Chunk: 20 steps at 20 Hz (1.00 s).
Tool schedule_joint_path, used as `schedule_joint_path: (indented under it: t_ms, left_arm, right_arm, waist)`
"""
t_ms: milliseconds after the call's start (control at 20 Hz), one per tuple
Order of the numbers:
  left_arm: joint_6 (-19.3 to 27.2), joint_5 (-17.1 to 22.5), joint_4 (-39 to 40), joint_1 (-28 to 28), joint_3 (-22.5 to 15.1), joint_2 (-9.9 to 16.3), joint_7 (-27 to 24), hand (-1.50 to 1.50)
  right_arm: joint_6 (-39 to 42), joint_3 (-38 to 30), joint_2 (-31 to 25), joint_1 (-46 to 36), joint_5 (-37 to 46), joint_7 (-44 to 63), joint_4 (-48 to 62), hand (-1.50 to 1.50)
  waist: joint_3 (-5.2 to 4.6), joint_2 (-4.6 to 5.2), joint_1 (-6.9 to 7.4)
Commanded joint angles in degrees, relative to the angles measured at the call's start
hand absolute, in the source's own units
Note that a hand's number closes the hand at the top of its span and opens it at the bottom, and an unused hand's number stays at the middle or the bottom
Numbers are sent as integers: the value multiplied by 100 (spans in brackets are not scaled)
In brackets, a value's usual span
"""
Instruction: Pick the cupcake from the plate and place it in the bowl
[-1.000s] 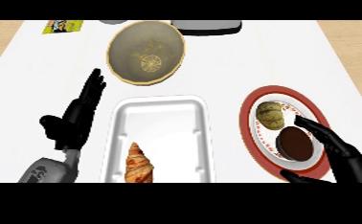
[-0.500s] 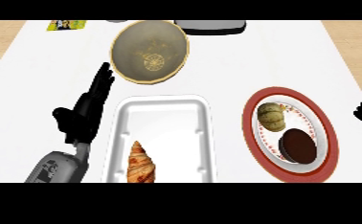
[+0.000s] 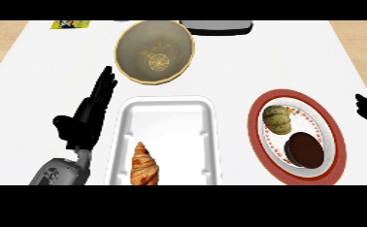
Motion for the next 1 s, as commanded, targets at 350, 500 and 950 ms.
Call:
schedule_joint_path:
  t_ms: [350, 500, 950]
  left_arm:
    - [-145, -266, -156, -221, 262, -143, 537, 0]
    - [-256, -331, -265, 135, 323, -287, 310, 0]
    - [-302, -715, -238, -45, 419, -608, 545, 0]
  right_arm:
    - [1106, 251, 163, -517, 570, 350, 1156, -150]
    - [1274, 174, 521, -241, 742, 85, 1041, -150]
    - [1753, -183, 1197, -60, 540, 154, 662, -150]
  waist:
    - [7, -5, -21]
    - [6, -10, -30]
    - [6, -9, -44]
